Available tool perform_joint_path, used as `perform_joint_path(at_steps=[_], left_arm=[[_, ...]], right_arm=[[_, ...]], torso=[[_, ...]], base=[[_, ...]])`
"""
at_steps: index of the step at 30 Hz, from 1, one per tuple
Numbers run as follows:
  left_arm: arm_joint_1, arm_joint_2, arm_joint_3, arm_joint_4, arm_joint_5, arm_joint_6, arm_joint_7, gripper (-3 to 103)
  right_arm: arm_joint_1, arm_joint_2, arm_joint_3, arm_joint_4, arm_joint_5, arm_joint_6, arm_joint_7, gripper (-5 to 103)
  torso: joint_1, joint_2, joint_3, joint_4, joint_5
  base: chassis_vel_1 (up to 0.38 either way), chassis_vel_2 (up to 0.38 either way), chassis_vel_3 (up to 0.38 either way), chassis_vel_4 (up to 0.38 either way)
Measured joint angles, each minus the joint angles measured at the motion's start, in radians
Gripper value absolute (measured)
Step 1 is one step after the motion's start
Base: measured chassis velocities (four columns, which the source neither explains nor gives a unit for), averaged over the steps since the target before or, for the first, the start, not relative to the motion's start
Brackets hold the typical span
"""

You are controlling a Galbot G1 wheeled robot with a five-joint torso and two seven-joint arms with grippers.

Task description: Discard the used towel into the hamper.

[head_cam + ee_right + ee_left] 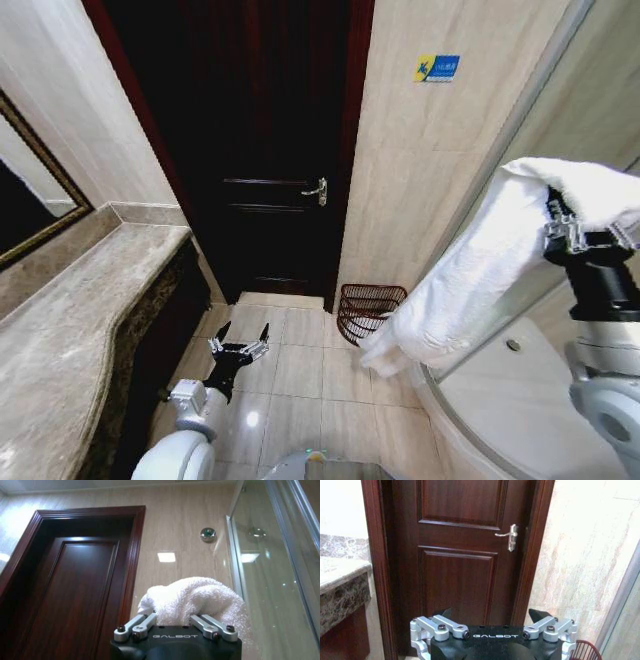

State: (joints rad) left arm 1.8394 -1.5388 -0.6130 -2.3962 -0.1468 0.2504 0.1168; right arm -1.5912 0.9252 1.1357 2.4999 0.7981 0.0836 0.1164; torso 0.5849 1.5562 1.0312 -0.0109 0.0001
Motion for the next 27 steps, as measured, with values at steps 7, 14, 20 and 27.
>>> perform_joint_path(at_steps=[7,14,20,27], left_arm=[[0.0,0.0,0.0,0.0,0.0,0.0,0.0,100],[0.0,0.0,0.0,0.0,0.0,0.0,0.0,100],[0.0,0.0,0.0,0.0,0.0,0.0,0.0,100],[0.0,0.0,0.0,0.0,0.0,0.0,0.0,100]], right_arm=[[-0.004,-0.001,0.014,0.0,0.01,-0.002,0.0,12],[-0.016,0.01,0.035,0.0,0.02,0.001,-0.002,12],[-0.019,0.008,0.047,0.0,0.03,0.002,-0.001,12],[-0.015,0.0,0.058,0.0,0.041,0.002,0.001,12]], torso=[[0.0,0.0,0.0,0.0,-0.0001],[0.0,0.0,0.0,0.0002,0.0],[0.0,0.0,0.0,0.0002,-0.0002],[0.0,0.0,0.0,0.0001,0.0]], base=[[0.0,0.0,0.0,0.0],[-0.092,0.102,0.101,-0.098],[-0.099,0.104,0.111,-0.103],[-0.071,0.075,0.08,-0.082]])
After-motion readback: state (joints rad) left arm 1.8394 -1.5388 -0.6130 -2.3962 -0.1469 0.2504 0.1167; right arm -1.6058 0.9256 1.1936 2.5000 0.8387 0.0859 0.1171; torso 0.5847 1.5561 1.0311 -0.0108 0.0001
